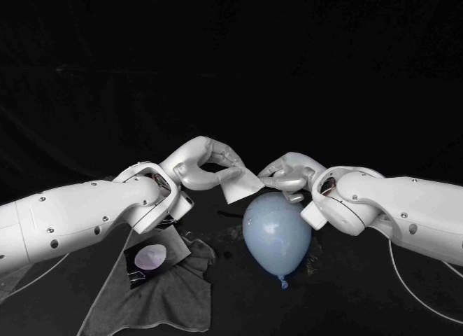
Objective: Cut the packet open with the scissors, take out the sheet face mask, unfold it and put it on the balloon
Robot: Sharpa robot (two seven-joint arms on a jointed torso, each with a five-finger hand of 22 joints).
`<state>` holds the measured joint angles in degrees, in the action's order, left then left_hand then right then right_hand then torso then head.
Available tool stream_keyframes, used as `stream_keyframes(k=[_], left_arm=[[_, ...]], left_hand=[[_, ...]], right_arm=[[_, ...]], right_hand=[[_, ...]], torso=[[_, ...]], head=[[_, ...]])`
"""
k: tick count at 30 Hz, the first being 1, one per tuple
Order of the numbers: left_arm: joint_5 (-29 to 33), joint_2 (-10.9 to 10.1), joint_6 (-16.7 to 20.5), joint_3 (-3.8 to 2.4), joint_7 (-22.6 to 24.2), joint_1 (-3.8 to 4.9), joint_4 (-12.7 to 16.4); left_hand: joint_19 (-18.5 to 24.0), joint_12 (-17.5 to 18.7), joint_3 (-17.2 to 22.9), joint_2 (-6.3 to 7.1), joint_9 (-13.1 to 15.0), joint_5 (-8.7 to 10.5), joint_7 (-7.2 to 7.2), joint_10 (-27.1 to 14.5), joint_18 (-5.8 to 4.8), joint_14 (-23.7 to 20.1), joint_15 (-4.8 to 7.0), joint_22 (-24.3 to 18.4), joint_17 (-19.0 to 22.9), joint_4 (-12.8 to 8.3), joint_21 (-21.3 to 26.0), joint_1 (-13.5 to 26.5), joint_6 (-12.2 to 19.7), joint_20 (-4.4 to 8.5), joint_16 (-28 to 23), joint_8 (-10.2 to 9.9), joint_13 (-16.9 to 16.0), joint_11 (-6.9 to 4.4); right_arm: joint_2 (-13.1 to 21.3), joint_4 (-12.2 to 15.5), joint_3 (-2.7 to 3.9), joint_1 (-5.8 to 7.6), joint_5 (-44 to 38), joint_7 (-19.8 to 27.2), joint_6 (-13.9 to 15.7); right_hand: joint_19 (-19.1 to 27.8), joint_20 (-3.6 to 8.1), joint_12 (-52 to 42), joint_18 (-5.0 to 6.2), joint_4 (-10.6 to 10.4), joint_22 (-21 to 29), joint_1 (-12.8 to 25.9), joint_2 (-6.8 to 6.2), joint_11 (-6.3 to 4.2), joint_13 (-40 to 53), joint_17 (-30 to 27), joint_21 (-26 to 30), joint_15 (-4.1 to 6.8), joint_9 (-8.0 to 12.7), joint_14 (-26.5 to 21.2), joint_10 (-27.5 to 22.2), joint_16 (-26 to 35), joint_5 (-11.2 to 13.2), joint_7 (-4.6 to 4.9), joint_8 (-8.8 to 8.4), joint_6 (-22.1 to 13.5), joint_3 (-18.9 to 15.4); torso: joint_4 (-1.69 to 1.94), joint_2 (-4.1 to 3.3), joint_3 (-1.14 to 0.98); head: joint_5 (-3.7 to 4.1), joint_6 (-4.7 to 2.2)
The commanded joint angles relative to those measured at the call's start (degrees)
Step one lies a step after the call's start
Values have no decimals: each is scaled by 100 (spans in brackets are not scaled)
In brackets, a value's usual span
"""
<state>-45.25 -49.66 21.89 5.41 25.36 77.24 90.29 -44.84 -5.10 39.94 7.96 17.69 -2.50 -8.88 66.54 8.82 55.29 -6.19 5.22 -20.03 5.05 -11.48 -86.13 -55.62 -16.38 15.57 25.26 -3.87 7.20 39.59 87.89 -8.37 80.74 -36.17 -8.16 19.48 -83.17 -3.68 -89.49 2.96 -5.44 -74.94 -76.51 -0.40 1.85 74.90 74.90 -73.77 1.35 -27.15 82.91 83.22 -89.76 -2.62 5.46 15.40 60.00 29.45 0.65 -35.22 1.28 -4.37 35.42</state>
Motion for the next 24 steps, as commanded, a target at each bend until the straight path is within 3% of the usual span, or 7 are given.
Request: stream_keyframes(k=[1,8,24], left_arm=[[-8,1,58,-30,115,38,17],[-8,83,21,-62,108,135,-96],[-76,361,-13,-69,103,326,-578]], left_hand=[[36,24,34,-51,194,-29,5,23,15,-20,-14,7,-5,-1,-34,16,-18,-15,32,18,0,26],[43,27,43,-53,200,-29,4,22,9,-24,-17,7,-6,1,-34,28,-17,-16,32,19,1,28],[46,29,47,-54,203,-28,3,21,7,-25,-18,7,-6,0,-34,33,-15,-16,32,19,1,28]], right_arm=[[-18,-17,2,-3,-214,-280,197],[-33,-6,4,-1,-228,-333,322],[-24,84,11,28,-106,-341,400]], right_hand=[[-6,28,-22,31,218,-1039,16,-14,-120,1493,1510,-4,154,-190,709,664,-24,-19,-41,28,47,251],[-7,30,-20,30,234,-1041,30,-24,-122,1492,1510,-4,155,-198,709,663,-24,-19,-43,40,44,278],[-8,35,-5,31,278,-1044,67,-50,-124,1483,1510,2,159,-216,709,655,-24,-22,-44,65,31,349]], torso=[[-4,-4,0],[-4,-8,1],[-6,-7,1]], head=[[-6,-25],[-20,-50],[-19,-114]])
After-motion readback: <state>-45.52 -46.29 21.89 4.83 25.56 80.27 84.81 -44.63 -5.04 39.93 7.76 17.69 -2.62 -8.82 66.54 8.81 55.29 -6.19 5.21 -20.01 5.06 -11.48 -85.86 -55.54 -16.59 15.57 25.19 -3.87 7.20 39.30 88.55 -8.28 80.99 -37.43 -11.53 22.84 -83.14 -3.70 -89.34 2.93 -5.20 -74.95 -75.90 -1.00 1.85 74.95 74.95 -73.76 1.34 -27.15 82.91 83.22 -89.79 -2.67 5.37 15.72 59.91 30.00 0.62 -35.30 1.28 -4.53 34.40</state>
